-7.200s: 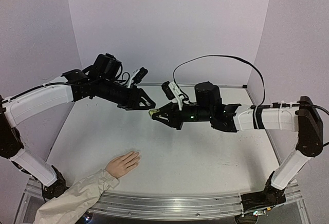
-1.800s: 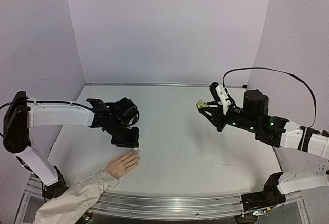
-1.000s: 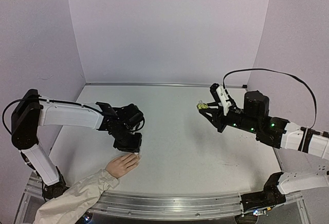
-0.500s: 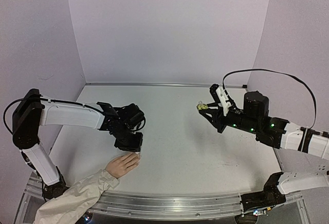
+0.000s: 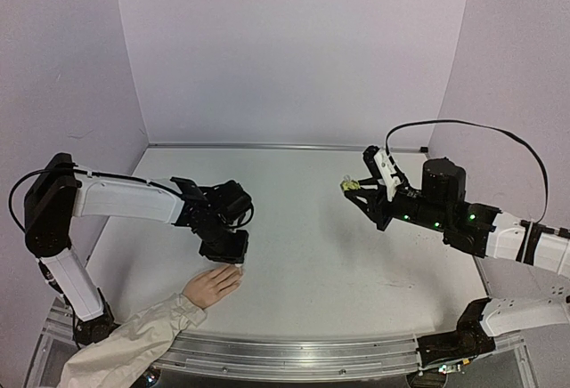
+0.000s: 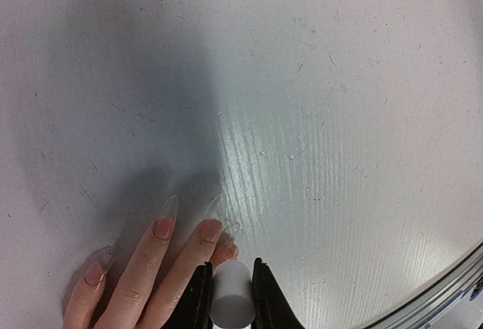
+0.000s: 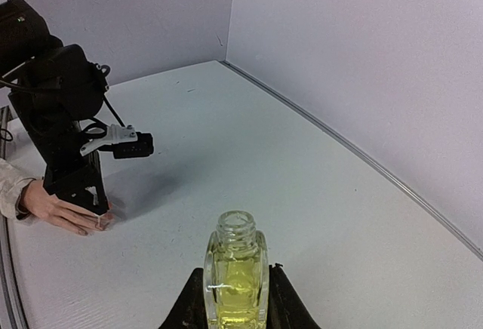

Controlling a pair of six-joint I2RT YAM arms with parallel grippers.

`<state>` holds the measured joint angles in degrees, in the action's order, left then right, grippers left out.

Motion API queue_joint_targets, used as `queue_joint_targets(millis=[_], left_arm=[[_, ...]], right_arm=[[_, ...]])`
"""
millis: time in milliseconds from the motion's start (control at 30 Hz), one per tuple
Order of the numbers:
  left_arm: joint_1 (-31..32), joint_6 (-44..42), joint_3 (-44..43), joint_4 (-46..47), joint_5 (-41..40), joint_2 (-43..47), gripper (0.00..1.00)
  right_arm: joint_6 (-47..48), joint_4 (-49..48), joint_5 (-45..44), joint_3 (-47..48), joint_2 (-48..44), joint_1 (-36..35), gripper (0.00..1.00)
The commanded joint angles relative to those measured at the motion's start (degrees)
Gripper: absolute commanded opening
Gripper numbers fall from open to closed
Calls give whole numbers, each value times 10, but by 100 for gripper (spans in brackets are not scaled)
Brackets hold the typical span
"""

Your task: Paint the nails

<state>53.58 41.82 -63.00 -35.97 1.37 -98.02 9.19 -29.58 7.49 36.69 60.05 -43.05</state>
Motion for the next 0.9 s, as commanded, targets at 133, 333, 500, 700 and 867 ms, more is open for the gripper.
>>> queue_joint_targets(millis=[133, 333, 500, 700, 867], left_arm=[[2, -9, -27, 9, -8, -5, 0], [2, -9, -28, 9, -7, -8, 0], [2, -10, -30, 9, -8, -11, 0], [2, -11, -31, 9, -8, -13, 0], [2, -11, -32, 9, -8, -14, 0]], right_arm=[[0, -36, 9, 4, -2, 0, 0], [0, -36, 9, 4, -2, 0, 0], [0, -36, 9, 4, -1, 0, 0], [-1, -36, 10, 4, 0, 0, 0], [0, -36, 10, 4, -1, 0, 0]])
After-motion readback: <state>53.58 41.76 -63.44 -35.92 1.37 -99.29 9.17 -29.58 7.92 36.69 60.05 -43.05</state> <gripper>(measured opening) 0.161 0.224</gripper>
